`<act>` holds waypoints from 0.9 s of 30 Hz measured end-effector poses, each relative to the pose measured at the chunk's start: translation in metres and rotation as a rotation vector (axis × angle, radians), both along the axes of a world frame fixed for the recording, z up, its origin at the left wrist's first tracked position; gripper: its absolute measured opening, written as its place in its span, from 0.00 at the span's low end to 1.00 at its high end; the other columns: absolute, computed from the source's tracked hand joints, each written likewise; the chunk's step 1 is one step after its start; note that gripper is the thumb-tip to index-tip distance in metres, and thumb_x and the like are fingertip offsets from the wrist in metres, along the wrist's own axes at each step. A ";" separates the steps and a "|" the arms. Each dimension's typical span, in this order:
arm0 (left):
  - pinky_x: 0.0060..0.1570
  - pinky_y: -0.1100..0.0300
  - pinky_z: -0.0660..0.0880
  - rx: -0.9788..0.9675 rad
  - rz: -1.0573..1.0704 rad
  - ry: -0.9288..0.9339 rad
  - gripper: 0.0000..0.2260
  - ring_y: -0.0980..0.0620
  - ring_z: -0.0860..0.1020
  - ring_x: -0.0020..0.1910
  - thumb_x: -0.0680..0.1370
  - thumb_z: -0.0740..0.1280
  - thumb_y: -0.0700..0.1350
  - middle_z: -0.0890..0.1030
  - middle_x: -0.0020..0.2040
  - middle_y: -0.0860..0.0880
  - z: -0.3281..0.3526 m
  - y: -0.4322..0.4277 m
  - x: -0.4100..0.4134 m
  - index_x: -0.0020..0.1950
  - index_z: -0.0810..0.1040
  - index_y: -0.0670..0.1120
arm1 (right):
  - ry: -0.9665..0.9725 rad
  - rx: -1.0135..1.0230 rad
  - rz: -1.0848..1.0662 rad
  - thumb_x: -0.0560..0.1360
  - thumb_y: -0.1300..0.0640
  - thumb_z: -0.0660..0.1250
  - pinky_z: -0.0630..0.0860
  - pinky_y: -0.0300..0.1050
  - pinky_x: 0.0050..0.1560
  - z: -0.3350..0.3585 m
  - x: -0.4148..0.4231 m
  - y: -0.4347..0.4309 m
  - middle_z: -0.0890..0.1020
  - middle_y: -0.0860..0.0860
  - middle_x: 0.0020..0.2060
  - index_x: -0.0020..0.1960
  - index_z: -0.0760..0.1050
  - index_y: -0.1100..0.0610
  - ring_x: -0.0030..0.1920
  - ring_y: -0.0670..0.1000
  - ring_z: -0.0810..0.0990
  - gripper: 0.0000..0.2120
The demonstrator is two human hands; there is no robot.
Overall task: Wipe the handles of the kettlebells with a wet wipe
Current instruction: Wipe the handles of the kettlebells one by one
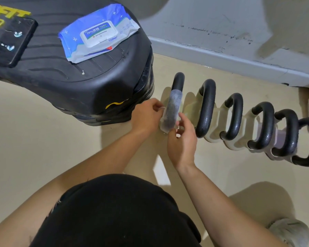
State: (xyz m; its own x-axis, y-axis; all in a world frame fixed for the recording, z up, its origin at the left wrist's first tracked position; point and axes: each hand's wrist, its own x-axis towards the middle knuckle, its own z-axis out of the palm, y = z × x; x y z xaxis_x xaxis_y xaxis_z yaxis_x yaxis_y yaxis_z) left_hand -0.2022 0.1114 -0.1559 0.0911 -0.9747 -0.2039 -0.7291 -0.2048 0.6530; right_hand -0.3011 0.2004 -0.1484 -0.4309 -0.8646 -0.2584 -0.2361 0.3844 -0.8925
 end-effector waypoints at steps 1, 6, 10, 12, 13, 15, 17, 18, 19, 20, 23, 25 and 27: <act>0.47 0.57 0.78 0.012 0.012 0.098 0.02 0.55 0.82 0.43 0.75 0.71 0.48 0.84 0.41 0.56 0.004 -0.003 -0.003 0.47 0.82 0.52 | -0.034 -0.004 0.015 0.80 0.63 0.61 0.78 0.45 0.58 0.002 -0.001 -0.002 0.80 0.50 0.60 0.75 0.69 0.48 0.51 0.44 0.79 0.25; 0.56 0.49 0.79 0.205 0.187 0.586 0.08 0.49 0.82 0.51 0.76 0.71 0.40 0.82 0.50 0.49 0.002 0.000 -0.012 0.53 0.76 0.48 | -0.068 -0.039 0.082 0.80 0.61 0.58 0.76 0.45 0.65 0.003 -0.004 -0.012 0.79 0.44 0.65 0.76 0.67 0.44 0.65 0.46 0.78 0.27; 0.55 0.49 0.78 0.256 0.206 0.772 0.04 0.46 0.79 0.46 0.81 0.62 0.37 0.80 0.45 0.44 -0.006 0.008 -0.011 0.54 0.75 0.41 | -0.108 -0.021 0.094 0.83 0.60 0.57 0.76 0.39 0.51 0.005 -0.010 -0.018 0.85 0.43 0.50 0.61 0.80 0.47 0.50 0.42 0.80 0.16; 0.51 0.57 0.77 0.221 0.154 0.788 0.07 0.53 0.80 0.43 0.82 0.59 0.37 0.81 0.43 0.47 -0.008 0.013 -0.009 0.54 0.77 0.40 | -0.114 0.018 0.067 0.83 0.57 0.56 0.74 0.41 0.50 -0.001 -0.011 -0.020 0.84 0.46 0.49 0.59 0.81 0.50 0.49 0.45 0.80 0.14; 0.51 0.60 0.76 0.205 0.124 0.774 0.08 0.56 0.80 0.42 0.82 0.60 0.38 0.82 0.43 0.50 -0.010 0.017 -0.007 0.53 0.79 0.42 | -0.122 0.029 0.062 0.83 0.56 0.56 0.73 0.42 0.49 -0.005 -0.011 -0.021 0.83 0.47 0.48 0.56 0.80 0.49 0.48 0.47 0.78 0.14; 0.50 0.61 0.74 0.203 0.053 0.745 0.08 0.59 0.78 0.42 0.80 0.62 0.45 0.82 0.43 0.54 -0.017 0.027 -0.003 0.52 0.81 0.48 | -0.143 0.031 0.066 0.82 0.51 0.55 0.70 0.46 0.52 -0.014 -0.010 -0.022 0.78 0.49 0.47 0.51 0.77 0.47 0.49 0.49 0.74 0.11; 0.51 0.58 0.72 0.232 0.032 0.739 0.09 0.58 0.77 0.44 0.80 0.62 0.49 0.81 0.44 0.53 -0.023 0.030 -0.004 0.51 0.80 0.49 | -0.227 0.065 0.039 0.81 0.45 0.54 0.70 0.48 0.58 -0.020 -0.007 -0.020 0.77 0.50 0.56 0.60 0.76 0.47 0.55 0.48 0.74 0.15; 0.52 0.57 0.72 0.255 0.033 0.732 0.11 0.56 0.77 0.45 0.79 0.62 0.53 0.81 0.45 0.52 -0.021 0.027 -0.007 0.50 0.80 0.48 | -0.297 0.091 0.018 0.82 0.44 0.54 0.70 0.46 0.64 -0.021 -0.005 -0.019 0.76 0.49 0.63 0.68 0.72 0.46 0.62 0.47 0.75 0.18; 0.53 0.54 0.73 0.284 0.033 0.731 0.15 0.54 0.78 0.48 0.77 0.62 0.57 0.82 0.47 0.49 -0.018 0.022 -0.009 0.50 0.80 0.48 | -0.381 0.107 0.003 0.83 0.45 0.54 0.68 0.45 0.68 -0.021 -0.004 -0.018 0.75 0.46 0.68 0.75 0.67 0.46 0.67 0.45 0.73 0.21; 0.56 0.51 0.74 0.316 0.026 0.743 0.20 0.51 0.80 0.50 0.73 0.63 0.61 0.83 0.50 0.45 -0.014 0.015 -0.012 0.52 0.80 0.47 | -0.460 0.103 -0.005 0.84 0.47 0.54 0.67 0.43 0.70 -0.019 -0.003 -0.018 0.75 0.43 0.68 0.77 0.64 0.45 0.67 0.42 0.73 0.22; 0.61 0.49 0.74 0.414 -0.014 0.766 0.22 0.45 0.81 0.56 0.77 0.61 0.63 0.84 0.53 0.42 -0.002 0.000 -0.014 0.54 0.82 0.46 | -0.568 0.044 -0.057 0.85 0.55 0.55 0.73 0.38 0.59 -0.015 -0.005 -0.020 0.82 0.41 0.54 0.70 0.75 0.51 0.56 0.39 0.79 0.16; 0.61 0.50 0.74 0.455 -0.003 0.816 0.20 0.47 0.82 0.53 0.82 0.57 0.58 0.85 0.48 0.45 -0.001 -0.004 -0.013 0.53 0.82 0.46 | -0.559 0.056 -0.127 0.84 0.58 0.58 0.74 0.42 0.56 -0.016 -0.009 -0.021 0.83 0.45 0.49 0.63 0.78 0.55 0.51 0.45 0.80 0.13; 0.56 0.54 0.76 0.449 0.024 0.877 0.18 0.50 0.82 0.49 0.84 0.57 0.54 0.84 0.44 0.48 -0.003 -0.003 -0.014 0.54 0.81 0.44 | -0.412 0.073 -0.102 0.84 0.58 0.60 0.75 0.42 0.53 -0.019 -0.014 -0.020 0.84 0.46 0.46 0.60 0.80 0.57 0.47 0.43 0.79 0.11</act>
